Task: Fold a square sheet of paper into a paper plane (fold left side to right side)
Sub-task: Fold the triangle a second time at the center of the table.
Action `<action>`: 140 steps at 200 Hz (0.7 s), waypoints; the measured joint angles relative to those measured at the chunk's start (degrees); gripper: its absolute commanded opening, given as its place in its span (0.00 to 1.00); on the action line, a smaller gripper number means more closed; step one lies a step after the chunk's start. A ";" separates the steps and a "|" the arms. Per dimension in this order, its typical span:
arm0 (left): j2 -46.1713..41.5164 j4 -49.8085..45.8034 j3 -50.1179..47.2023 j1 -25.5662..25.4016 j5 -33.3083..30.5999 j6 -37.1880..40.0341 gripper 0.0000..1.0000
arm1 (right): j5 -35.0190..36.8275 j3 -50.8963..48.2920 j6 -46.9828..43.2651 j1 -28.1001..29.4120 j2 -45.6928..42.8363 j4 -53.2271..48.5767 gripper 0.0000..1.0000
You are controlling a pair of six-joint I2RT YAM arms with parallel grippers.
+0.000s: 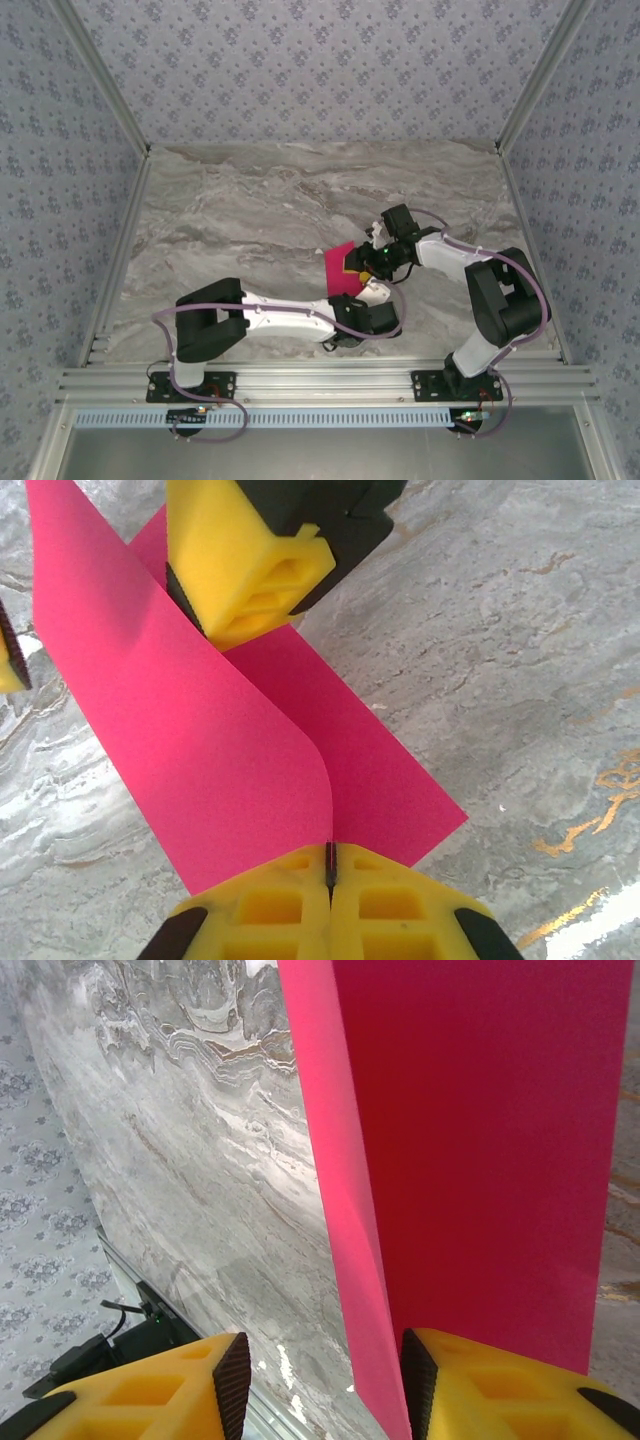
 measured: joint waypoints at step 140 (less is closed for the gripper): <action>-15.32 22.47 -21.42 15.56 29.83 -2.05 0.00 | 7.67 -1.90 -5.68 -6.62 -20.22 0.44 0.62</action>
